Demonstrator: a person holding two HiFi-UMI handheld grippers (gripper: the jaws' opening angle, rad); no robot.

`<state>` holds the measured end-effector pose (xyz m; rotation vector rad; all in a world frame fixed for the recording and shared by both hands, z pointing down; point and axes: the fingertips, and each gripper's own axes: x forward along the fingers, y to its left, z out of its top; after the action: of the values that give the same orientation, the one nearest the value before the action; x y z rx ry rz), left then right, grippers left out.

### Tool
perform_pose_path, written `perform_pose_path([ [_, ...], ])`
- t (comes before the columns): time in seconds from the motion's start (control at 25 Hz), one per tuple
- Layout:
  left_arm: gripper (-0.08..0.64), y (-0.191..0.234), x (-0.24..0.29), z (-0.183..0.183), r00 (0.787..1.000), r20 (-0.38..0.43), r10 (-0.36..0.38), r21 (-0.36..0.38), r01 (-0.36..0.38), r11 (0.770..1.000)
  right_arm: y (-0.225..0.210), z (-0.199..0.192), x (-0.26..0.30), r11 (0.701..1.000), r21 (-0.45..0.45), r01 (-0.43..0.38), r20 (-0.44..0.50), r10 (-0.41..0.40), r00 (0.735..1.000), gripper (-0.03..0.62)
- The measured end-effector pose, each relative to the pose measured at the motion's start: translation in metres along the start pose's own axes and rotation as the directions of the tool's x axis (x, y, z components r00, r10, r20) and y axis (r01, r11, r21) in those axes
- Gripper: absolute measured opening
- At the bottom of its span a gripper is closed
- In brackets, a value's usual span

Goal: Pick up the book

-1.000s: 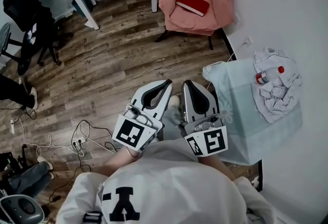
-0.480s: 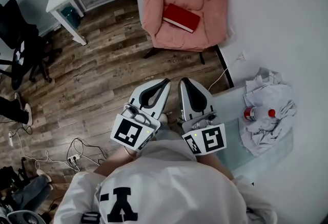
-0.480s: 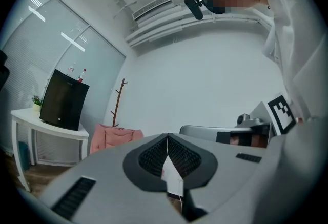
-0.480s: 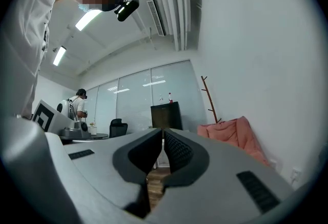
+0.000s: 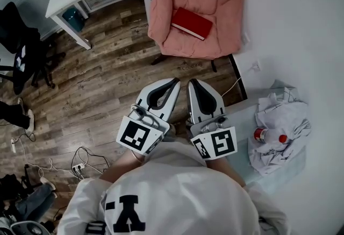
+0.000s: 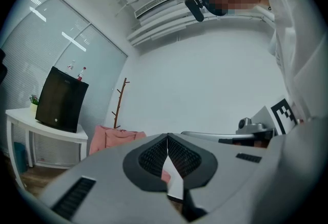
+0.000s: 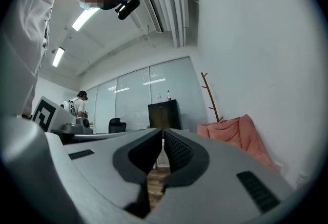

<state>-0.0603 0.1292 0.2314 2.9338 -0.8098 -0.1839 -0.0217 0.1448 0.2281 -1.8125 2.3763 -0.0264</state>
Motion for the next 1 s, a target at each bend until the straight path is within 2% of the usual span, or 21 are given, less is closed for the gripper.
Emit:
perform_pose_path([
  [0.56,0.005,0.014,0.03,0.0,1.0,-0.006,0.01,-0.008,-0.01,1.0,-0.026,0.003,0.022,1.0,0.001,-0.011,0.011,0.011,1.0,0.033],
  [0.8,0.005,0.038,0.052,-0.006,1.0,-0.006,0.005,-0.017,-0.005,1.0,-0.042,-0.003,0.047,1.0,-0.007,0.004,-0.001,-0.004,1.0,0.033],
  [1.0,0.005,0.065,0.092,-0.007,1.0,0.006,-0.024,-0.011,0.024,1.0,-0.077,-0.004,0.077,0.998,-0.023,0.05,0.012,-0.05,0.999,0.033],
])
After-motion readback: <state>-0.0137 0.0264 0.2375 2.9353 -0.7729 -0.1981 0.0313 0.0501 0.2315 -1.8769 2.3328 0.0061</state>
